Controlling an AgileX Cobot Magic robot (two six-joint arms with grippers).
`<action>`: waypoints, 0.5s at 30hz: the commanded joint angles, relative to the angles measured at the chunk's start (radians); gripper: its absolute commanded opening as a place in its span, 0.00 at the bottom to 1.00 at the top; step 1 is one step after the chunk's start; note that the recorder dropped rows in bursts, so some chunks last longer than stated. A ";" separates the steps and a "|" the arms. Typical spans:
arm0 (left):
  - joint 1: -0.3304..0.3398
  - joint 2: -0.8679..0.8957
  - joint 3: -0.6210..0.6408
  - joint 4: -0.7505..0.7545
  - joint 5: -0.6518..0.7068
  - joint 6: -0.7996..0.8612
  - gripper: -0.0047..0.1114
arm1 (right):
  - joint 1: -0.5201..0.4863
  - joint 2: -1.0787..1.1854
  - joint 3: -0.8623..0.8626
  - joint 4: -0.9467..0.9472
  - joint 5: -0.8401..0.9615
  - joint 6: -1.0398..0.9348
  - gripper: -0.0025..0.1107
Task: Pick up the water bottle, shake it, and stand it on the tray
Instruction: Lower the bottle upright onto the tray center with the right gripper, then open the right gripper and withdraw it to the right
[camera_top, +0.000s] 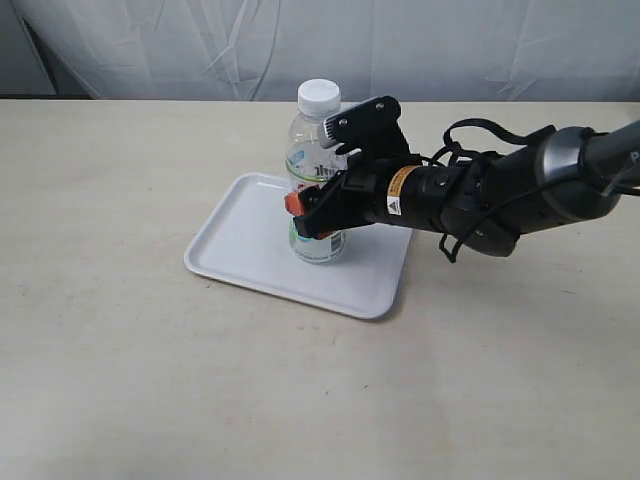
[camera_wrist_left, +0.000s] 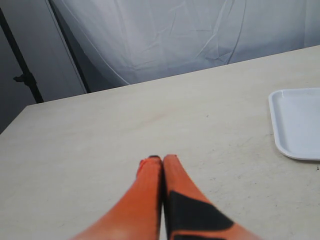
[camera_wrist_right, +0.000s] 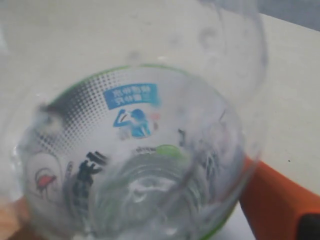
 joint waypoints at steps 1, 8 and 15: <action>0.000 -0.005 0.004 -0.003 -0.008 -0.004 0.04 | -0.004 -0.010 -0.003 -0.001 0.015 0.037 0.72; 0.000 -0.005 0.004 -0.003 -0.008 -0.002 0.04 | 0.051 -0.059 -0.003 -0.028 0.126 0.068 0.72; 0.000 -0.005 0.004 -0.003 -0.008 -0.004 0.04 | 0.078 -0.079 -0.003 -0.023 0.252 0.080 0.72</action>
